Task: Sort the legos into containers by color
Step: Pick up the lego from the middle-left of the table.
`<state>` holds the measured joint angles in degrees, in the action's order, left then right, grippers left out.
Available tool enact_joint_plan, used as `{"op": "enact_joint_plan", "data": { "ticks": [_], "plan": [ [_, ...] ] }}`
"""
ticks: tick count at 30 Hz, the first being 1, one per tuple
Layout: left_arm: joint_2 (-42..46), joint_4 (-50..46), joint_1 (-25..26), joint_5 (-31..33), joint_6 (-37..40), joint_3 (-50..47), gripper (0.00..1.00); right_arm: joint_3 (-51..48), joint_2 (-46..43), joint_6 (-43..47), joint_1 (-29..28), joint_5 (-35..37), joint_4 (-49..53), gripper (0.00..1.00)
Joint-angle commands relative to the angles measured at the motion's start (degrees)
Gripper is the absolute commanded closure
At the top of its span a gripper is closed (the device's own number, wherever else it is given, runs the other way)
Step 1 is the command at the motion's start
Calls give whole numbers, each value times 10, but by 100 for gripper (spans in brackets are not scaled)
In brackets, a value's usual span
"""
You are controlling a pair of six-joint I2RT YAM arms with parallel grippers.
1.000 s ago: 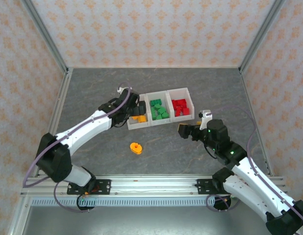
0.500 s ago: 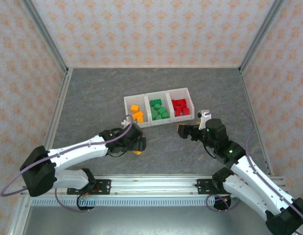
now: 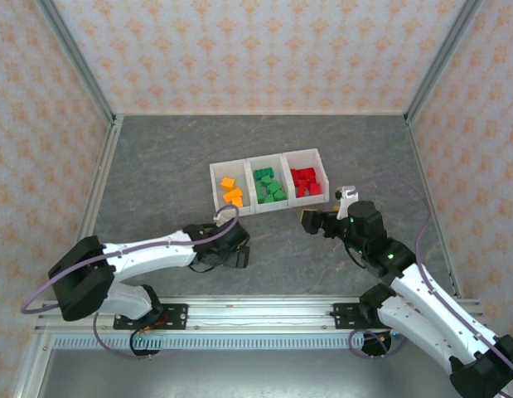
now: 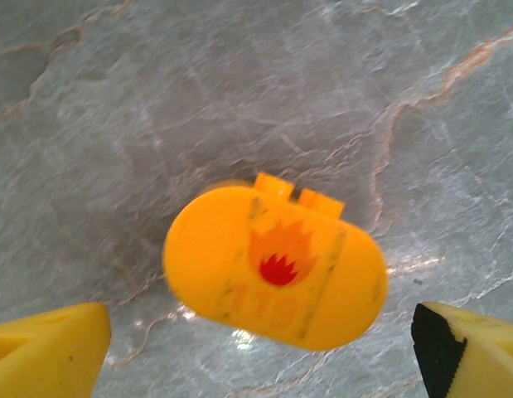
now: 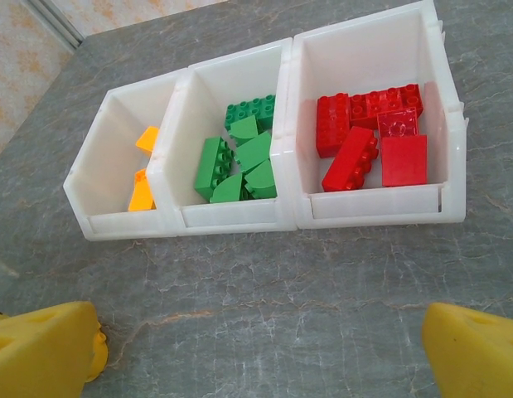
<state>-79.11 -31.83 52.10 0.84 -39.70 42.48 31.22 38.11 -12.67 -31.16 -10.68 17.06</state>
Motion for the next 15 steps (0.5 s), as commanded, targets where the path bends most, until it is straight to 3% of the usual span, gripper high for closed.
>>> {"op": "enact_joint_plan", "data": {
  "ticks": [1, 15],
  "plan": [
    [-34, -3, -5, 8, 58, 33, 4, 3, -9, -1, -4, 16, 2, 0],
    [-100, 8, -48, -4, 127, 51, 9, 2, -8, -1, -4, 20, 3, 0]
  ]
}}
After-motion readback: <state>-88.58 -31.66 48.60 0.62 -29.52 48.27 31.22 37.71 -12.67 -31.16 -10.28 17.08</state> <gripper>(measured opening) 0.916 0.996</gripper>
